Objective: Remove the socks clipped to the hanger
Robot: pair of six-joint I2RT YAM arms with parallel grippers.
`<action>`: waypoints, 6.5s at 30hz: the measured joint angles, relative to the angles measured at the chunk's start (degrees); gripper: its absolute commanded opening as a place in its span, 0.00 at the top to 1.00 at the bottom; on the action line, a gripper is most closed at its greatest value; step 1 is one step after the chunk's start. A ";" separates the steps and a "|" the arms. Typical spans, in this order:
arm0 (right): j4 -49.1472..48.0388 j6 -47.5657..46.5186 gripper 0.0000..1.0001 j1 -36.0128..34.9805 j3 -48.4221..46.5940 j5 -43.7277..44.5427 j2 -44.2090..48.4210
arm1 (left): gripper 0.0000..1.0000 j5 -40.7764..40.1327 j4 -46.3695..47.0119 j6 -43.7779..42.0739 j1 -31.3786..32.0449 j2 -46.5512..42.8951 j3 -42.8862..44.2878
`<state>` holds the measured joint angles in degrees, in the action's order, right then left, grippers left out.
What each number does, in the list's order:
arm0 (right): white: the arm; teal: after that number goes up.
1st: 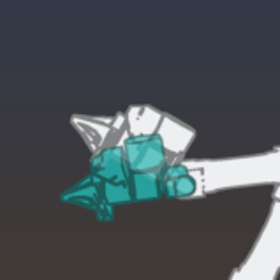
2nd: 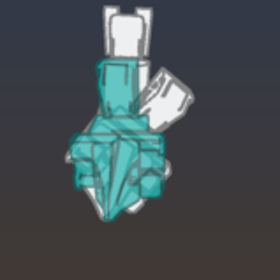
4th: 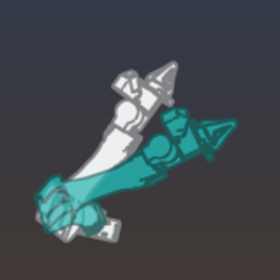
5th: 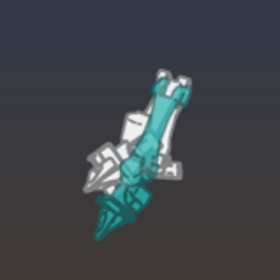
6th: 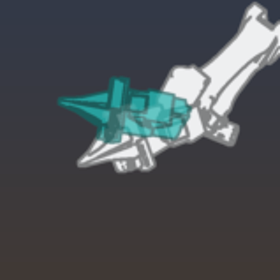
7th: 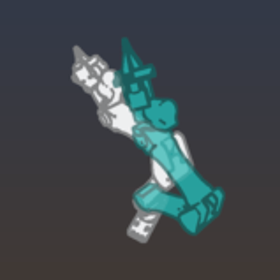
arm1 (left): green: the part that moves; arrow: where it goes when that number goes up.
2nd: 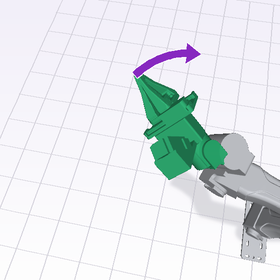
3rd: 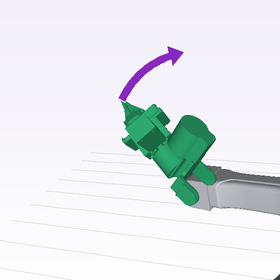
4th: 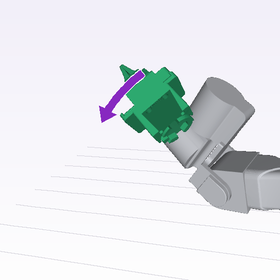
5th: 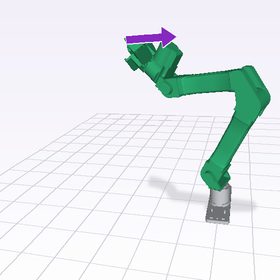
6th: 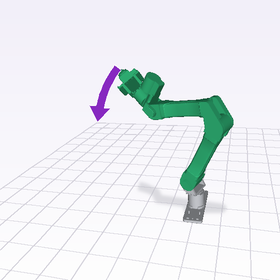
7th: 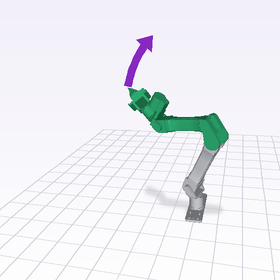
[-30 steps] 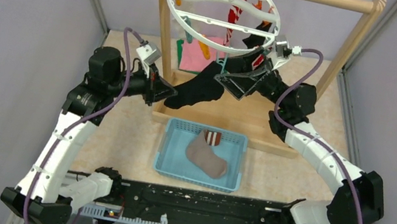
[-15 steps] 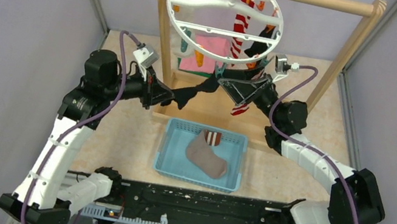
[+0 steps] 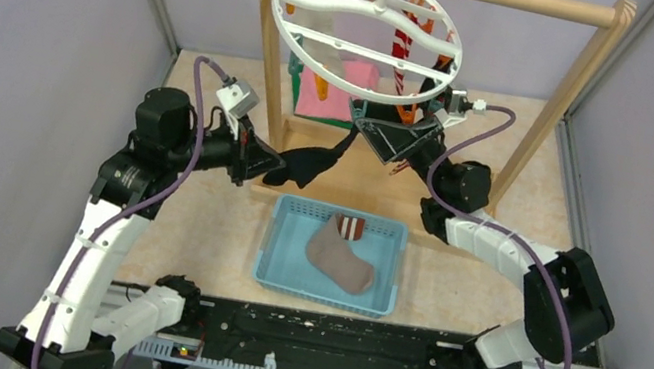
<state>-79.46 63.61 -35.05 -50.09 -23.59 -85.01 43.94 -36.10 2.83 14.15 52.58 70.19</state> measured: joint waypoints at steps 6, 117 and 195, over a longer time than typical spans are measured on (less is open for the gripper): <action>0.96 -2.97 0.14 -4.44 -0.96 1.60 0.68 | 1.00 -1.14 0.04 -0.79 0.00 -1.29 -2.40; 65.20 -39.80 0.07 -19.76 17.99 23.78 35.45 | 0.74 -17.84 22.47 15.02 4.61 15.19 15.96; 48.54 -45.38 1.00 -20.68 -6.97 9.84 7.69 | 0.07 8.55 17.57 12.22 1.42 13.09 11.34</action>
<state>-30.92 18.24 -55.72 -57.06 -13.76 -77.32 52.49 -18.52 15.05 15.57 65.67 81.54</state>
